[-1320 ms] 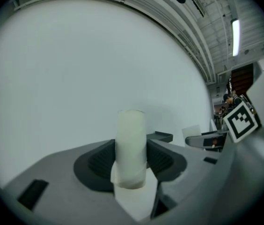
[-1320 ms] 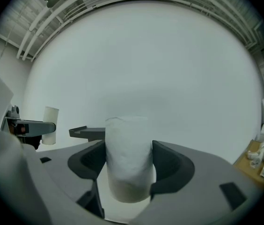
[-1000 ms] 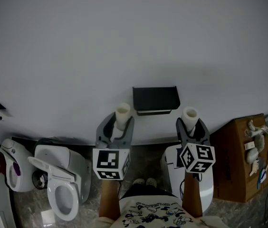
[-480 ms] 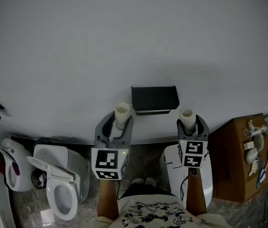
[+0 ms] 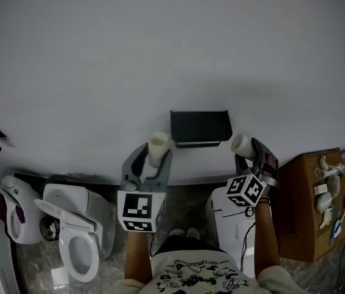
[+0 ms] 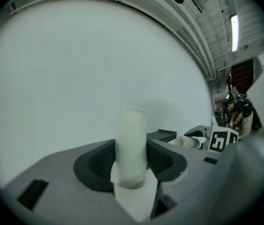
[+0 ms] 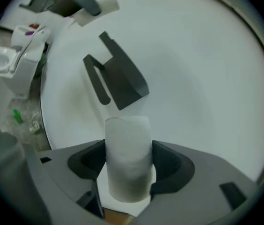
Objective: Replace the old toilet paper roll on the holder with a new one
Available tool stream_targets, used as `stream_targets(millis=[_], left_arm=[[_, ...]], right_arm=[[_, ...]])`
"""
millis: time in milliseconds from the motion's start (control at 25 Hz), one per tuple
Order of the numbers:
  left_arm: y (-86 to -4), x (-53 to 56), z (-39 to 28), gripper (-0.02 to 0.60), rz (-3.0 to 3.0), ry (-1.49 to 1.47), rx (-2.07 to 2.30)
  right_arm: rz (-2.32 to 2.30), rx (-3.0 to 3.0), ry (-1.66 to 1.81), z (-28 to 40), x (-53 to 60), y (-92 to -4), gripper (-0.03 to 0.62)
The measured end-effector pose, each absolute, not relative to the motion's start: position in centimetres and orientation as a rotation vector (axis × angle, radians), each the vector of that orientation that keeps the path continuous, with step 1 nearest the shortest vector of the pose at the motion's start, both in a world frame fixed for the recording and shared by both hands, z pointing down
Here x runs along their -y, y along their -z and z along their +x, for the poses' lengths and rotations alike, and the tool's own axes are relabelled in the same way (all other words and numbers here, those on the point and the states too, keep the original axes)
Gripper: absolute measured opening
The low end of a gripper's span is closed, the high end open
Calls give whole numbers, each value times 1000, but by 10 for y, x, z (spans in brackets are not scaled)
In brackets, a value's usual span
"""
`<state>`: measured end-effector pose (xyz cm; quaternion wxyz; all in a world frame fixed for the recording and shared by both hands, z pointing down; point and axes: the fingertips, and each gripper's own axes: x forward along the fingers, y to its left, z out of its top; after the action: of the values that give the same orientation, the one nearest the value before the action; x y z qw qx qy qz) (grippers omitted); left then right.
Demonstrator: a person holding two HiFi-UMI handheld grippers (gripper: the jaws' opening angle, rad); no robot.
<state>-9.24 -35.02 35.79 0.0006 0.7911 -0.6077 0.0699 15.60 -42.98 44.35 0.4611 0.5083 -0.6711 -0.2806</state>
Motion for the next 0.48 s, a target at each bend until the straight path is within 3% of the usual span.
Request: stream_targets(millis=[480], left_arm=[[-360,349,-92,206,2488,-245,1912]], right_arm=[[985,1455,998,124,436,-454,310]])
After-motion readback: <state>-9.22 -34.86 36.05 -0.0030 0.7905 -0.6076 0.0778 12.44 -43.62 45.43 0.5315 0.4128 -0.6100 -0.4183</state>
